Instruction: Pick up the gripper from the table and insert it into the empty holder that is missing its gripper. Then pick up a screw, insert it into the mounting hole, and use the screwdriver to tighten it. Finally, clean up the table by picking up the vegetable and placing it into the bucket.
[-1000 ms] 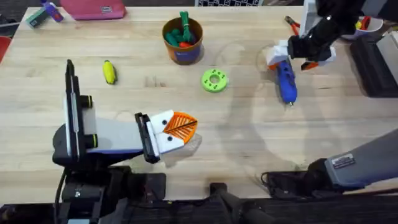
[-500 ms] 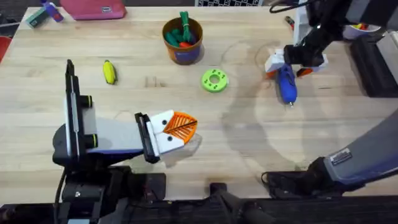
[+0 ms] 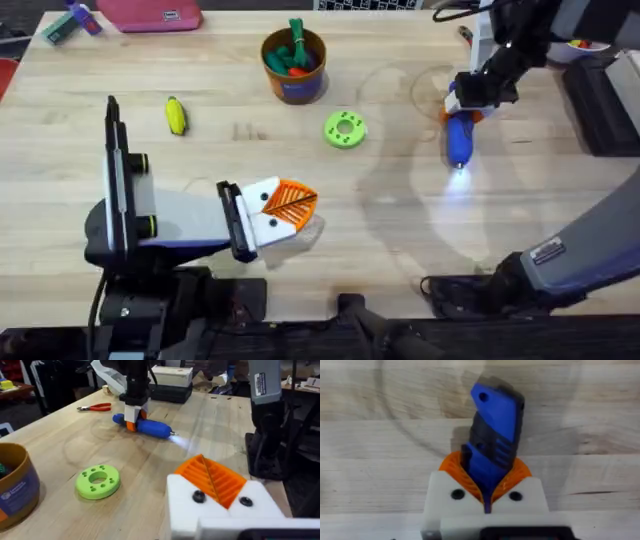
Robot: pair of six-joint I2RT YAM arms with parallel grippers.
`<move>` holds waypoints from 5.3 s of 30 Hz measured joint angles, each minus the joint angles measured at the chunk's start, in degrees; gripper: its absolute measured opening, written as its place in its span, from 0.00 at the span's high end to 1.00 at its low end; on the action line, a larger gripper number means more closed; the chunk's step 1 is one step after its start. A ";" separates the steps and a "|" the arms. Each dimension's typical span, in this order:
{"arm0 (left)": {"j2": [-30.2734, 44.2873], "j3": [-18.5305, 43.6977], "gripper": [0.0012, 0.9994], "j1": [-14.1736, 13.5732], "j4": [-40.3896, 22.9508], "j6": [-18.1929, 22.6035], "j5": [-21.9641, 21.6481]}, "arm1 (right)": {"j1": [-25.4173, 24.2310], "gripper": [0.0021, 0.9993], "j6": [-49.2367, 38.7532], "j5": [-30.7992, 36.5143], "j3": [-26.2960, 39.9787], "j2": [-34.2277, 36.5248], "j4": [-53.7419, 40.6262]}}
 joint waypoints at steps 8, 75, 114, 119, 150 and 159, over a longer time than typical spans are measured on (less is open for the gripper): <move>0.00 0.01 0.98 0.00 0.00 0.00 -0.01 | 0.00 0.98 -0.07 0.12 0.00 -0.02 0.06; 0.00 -0.01 0.98 0.00 0.00 0.00 -0.01 | 38.40 0.98 21.52 -39.50 -21.70 -47.54 74.91; 0.00 -0.01 0.98 0.00 0.02 -2.03 -0.03 | 48.23 0.98 15.99 -59.13 -29.33 -35.00 96.62; 0.00 0.00 0.98 0.00 0.02 -2.03 -0.03 | 49.49 0.98 14.10 -59.53 -29.33 -33.17 96.58; 0.00 -0.01 0.98 0.00 0.02 -2.21 -0.03 | 48.41 0.98 5.51 -63.37 -29.35 -32.37 94.94; 0.00 0.01 0.98 0.00 0.02 -2.21 -0.01 | 48.41 0.98 5.49 -63.37 -29.35 -32.37 94.94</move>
